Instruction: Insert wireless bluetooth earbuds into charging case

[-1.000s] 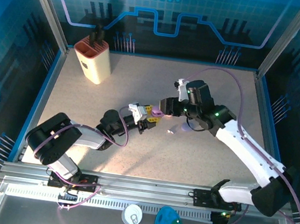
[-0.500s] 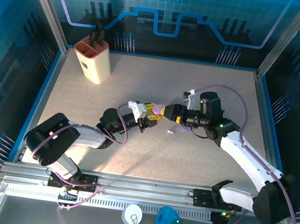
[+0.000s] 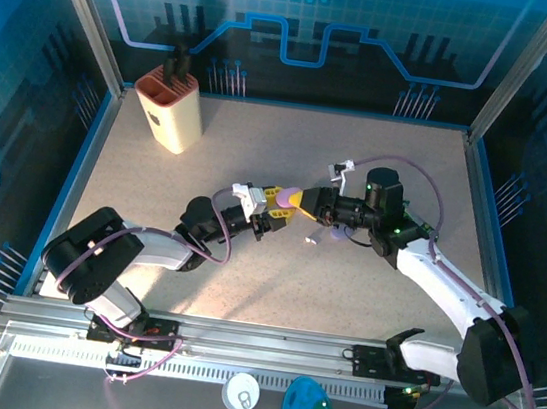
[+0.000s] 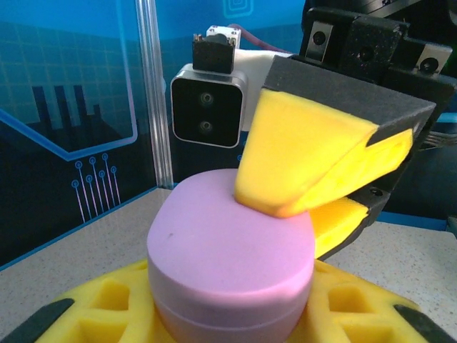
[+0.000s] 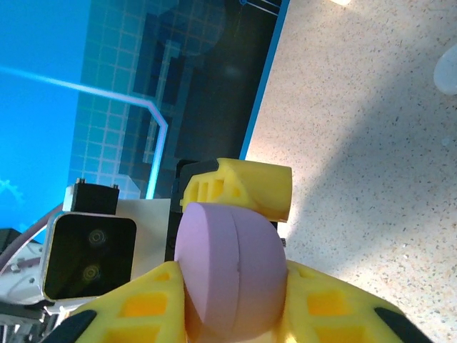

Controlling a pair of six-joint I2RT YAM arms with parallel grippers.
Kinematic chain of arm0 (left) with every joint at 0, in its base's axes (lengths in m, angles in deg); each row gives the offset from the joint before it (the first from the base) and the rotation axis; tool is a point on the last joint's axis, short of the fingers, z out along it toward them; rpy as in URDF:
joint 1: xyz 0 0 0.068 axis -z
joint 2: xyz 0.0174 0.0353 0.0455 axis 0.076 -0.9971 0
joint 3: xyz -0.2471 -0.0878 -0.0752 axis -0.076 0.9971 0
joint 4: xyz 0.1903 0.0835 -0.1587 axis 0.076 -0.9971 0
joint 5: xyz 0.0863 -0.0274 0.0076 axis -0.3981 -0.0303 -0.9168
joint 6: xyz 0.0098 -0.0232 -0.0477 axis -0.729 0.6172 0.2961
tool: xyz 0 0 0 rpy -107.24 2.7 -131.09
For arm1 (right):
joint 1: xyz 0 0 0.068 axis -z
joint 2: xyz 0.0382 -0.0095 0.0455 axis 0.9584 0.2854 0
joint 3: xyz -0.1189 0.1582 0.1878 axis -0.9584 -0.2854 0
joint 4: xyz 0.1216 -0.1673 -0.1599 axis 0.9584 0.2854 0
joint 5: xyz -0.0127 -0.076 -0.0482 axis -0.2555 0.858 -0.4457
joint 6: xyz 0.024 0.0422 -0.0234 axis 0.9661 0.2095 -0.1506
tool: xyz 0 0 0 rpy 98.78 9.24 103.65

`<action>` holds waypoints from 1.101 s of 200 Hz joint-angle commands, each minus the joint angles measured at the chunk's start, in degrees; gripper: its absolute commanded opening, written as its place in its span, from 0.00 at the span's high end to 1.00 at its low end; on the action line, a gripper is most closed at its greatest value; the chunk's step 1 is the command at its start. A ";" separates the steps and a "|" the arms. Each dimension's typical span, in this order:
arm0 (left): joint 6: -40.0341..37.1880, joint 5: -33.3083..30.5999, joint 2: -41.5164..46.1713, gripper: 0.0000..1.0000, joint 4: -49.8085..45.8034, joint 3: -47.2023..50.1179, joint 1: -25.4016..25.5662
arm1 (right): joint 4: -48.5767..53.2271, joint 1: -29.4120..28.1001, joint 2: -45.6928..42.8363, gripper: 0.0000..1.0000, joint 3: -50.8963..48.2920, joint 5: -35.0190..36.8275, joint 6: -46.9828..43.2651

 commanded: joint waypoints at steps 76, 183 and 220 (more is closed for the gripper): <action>-4.99 3.00 5.20 0.15 -5.43 0.52 0.53 | 10.58 5.39 -6.16 0.80 -6.01 12.26 -8.28; -12.57 -5.83 14.77 0.01 -37.95 -1.33 0.35 | 18.63 17.15 -11.55 0.79 -25.21 22.97 -13.32; -12.59 -13.25 14.11 0.01 -53.47 -6.88 0.17 | 19.47 17.85 -11.17 0.75 -26.82 27.86 -14.62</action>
